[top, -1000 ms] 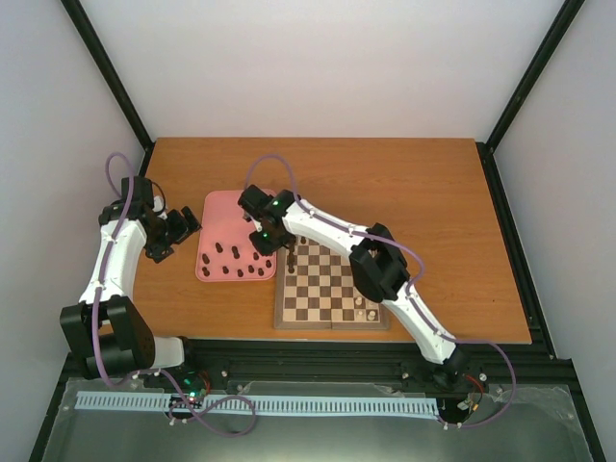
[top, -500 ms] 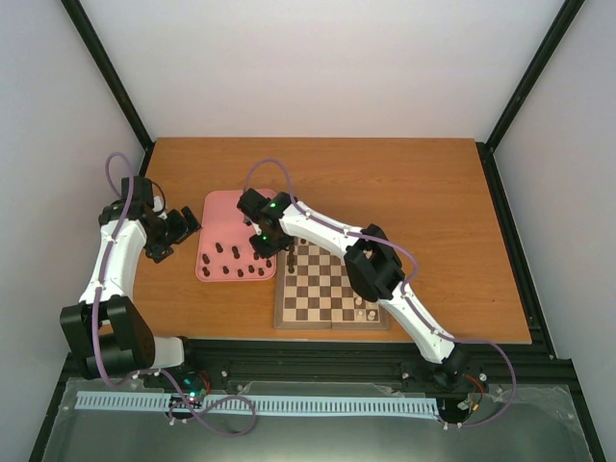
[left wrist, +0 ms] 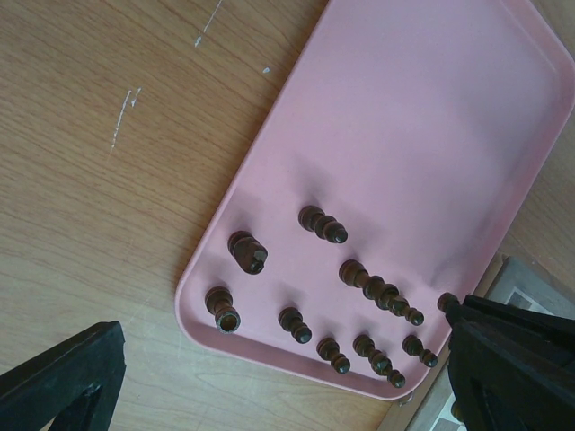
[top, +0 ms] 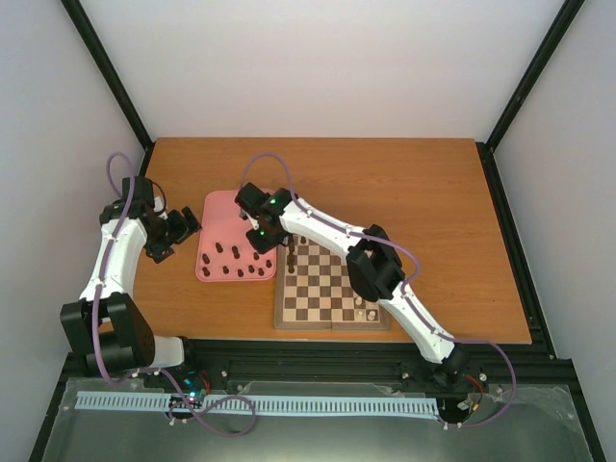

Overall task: Set up the chess pieces on the board
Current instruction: Pick up the chess piece from the storage box, then place the chess piece on the chessboard.

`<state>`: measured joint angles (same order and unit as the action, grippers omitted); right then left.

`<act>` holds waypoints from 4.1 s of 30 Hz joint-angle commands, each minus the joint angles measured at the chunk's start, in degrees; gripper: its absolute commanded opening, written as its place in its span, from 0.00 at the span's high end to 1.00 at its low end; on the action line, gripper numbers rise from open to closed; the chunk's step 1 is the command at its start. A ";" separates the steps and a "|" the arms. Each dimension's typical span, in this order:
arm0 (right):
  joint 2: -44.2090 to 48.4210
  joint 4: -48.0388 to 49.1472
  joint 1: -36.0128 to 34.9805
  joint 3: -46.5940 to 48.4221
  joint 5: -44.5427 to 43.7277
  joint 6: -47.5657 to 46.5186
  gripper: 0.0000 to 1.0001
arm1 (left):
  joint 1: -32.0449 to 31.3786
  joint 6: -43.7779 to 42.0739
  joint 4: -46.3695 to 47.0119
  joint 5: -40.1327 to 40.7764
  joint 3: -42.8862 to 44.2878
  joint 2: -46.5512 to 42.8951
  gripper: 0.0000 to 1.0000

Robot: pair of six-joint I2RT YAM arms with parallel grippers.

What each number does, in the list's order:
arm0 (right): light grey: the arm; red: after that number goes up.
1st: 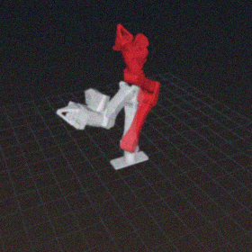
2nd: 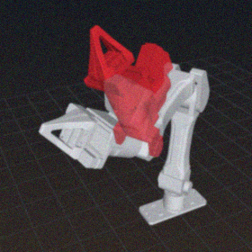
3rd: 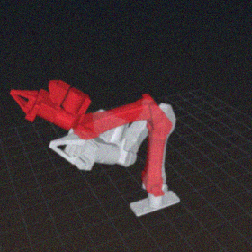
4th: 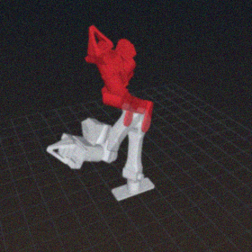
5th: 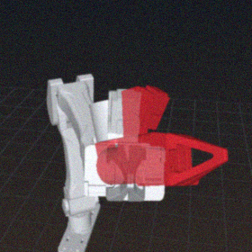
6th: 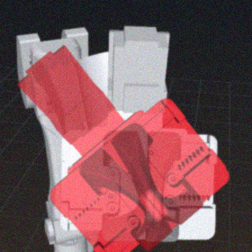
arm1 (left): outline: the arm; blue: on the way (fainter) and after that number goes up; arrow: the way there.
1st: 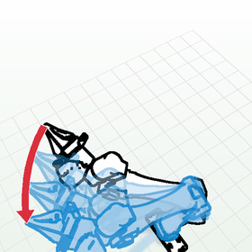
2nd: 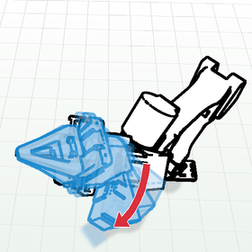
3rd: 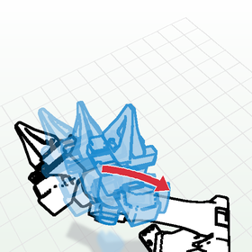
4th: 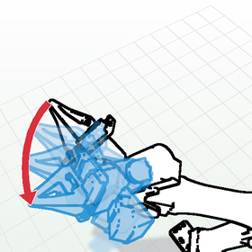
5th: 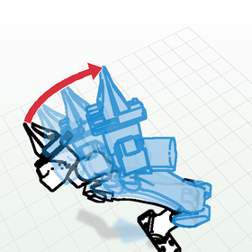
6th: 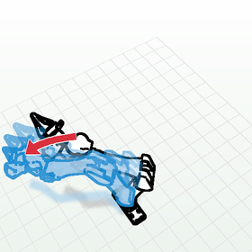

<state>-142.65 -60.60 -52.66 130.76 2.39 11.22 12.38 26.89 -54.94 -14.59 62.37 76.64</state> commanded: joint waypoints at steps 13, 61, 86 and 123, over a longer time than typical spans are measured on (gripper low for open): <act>21.52 0.14 3.42 -13.66 -7.53 2.72 0.95 | -0.20 -0.41 0.07 0.25 2.08 -0.56 0.00; 19.54 7.12 5.03 -30.45 -4.99 3.11 0.93 | -0.23 -0.73 0.19 0.24 1.73 0.08 0.00; 17.76 7.26 5.42 -28.58 -5.10 2.97 0.92 | -0.24 -0.87 0.51 0.53 1.70 0.61 0.00; 25.12 0.79 4.28 -17.99 -4.31 -0.05 0.54 | -0.21 -0.79 0.73 0.33 1.09 -0.01 0.00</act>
<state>-118.69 -58.52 -47.66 106.98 -2.94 13.17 12.38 26.85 -54.89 -14.39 62.39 77.12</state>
